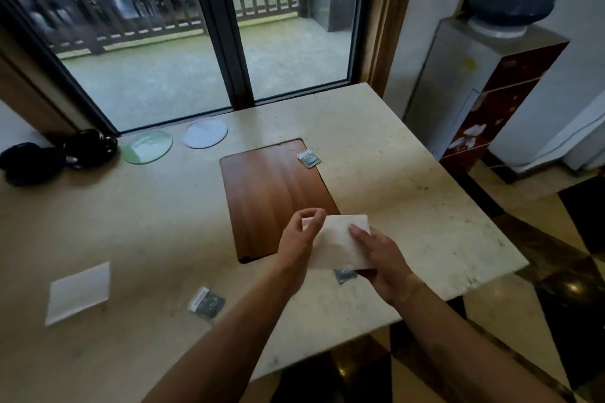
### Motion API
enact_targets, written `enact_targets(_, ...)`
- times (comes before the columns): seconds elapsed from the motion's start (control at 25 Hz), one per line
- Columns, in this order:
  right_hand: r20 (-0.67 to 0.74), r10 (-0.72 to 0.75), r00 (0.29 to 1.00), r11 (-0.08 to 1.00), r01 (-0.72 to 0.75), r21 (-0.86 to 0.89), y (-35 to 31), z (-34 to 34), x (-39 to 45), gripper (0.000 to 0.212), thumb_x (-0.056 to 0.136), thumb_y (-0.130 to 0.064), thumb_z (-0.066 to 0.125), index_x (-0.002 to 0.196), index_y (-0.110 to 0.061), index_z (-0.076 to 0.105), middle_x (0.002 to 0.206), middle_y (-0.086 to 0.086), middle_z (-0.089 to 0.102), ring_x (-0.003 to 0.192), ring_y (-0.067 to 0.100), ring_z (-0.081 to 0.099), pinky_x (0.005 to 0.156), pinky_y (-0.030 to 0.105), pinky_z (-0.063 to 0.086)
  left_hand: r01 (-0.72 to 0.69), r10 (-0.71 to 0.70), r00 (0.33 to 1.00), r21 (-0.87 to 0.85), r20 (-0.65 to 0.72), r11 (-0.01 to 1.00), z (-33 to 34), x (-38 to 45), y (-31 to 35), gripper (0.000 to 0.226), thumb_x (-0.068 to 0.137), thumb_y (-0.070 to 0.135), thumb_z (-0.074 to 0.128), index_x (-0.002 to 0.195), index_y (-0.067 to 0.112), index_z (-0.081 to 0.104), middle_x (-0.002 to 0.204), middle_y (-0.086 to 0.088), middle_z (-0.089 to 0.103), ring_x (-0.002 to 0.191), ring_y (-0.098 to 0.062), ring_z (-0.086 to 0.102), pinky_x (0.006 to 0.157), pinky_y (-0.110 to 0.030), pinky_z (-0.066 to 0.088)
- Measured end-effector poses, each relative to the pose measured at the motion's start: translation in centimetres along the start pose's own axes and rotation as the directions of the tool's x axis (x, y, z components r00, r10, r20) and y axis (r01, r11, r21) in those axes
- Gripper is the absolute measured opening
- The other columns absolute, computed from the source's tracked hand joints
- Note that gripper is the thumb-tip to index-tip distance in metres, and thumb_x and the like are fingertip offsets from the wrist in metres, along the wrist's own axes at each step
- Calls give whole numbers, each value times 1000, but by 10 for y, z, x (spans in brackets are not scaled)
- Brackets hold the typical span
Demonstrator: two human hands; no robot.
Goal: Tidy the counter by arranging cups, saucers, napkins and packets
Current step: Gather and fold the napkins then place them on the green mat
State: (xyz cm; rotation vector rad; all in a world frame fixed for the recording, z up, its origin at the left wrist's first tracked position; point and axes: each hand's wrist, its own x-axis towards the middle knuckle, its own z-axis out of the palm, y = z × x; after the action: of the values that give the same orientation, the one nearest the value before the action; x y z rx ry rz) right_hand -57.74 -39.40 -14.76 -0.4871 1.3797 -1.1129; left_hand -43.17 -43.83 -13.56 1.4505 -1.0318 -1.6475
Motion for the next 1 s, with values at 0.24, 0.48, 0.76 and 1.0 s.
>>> enact_targets(0.24,17,-220,975,963,220,-155,3,73,-17,15,90,-34,63,100,-23,63,97,3,68,85,20,65,59,28,55,90,-104,994,-308,-30,947,-57,-32,-6,49,84,53,64,119,18,61,118,-11,66,109,-31,62,83,-43,58)
enact_targets(0.48,138,-290,947,917,317,-245,32,163,-21,14,88,-32,65,98,-22,65,94,1,70,89,21,68,65,31,58,-188,183,884,31,-430,982,-146,-53,-4,33,97,41,51,86,16,69,86,-8,72,80,-25,68,63,-39,54)
enact_targets(0.76,207,-351,913,820,406,-404,79,309,-19,48,80,-55,64,84,-7,63,80,19,66,70,37,62,59,48,51,-220,336,787,274,-517,936,-310,-53,-10,41,98,39,50,77,5,61,69,-8,61,61,-15,50,58,-37,43)
enact_targets(1.0,276,-368,888,667,459,-587,104,418,-18,30,91,-40,59,77,-14,65,73,3,67,70,22,65,60,41,53,-167,382,750,403,-540,900,-434,-49,-12,41,99,36,51,70,8,55,60,-1,56,55,-14,47,55,-34,36)
